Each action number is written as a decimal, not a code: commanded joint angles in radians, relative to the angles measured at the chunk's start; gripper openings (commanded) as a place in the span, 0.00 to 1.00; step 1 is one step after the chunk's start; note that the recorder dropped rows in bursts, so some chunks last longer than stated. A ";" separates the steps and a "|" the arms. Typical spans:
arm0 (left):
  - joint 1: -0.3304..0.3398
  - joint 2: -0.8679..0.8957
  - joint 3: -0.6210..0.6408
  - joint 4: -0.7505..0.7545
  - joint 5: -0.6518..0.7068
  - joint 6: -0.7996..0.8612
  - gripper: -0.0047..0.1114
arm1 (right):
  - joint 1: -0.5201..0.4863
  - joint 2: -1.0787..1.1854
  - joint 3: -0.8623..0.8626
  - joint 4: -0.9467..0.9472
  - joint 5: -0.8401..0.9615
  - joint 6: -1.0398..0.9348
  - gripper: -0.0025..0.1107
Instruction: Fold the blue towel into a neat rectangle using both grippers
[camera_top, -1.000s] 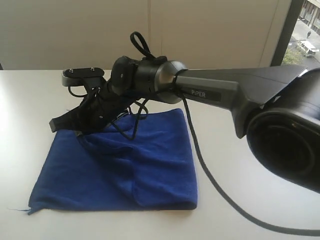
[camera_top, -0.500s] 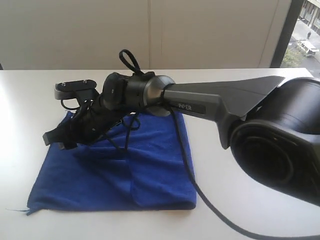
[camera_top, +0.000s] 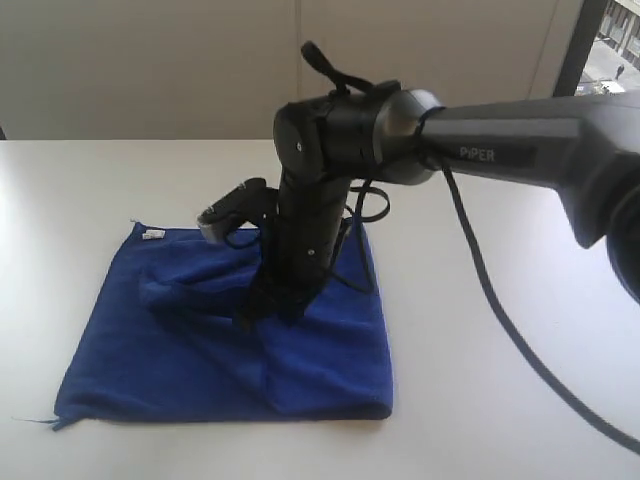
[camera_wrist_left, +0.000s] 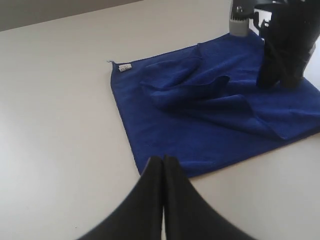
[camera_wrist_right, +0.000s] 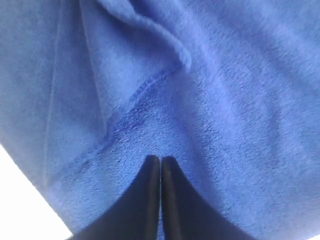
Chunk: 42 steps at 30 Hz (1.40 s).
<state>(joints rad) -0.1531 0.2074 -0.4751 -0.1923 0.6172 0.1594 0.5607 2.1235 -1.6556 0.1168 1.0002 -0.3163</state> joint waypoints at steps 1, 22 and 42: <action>0.000 -0.009 0.007 -0.016 0.004 -0.003 0.04 | -0.003 -0.005 0.106 -0.009 -0.097 0.004 0.02; 0.000 -0.009 0.007 -0.016 0.006 -0.003 0.04 | -0.048 -0.005 0.308 -0.222 -0.035 0.010 0.02; 0.000 0.207 -0.091 -0.137 0.131 0.076 0.04 | -0.094 -0.283 0.371 -0.222 -0.154 0.111 0.02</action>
<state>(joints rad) -0.1531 0.3085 -0.5145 -0.2997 0.6729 0.1889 0.4703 1.8783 -1.2866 -0.0950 0.8724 -0.2085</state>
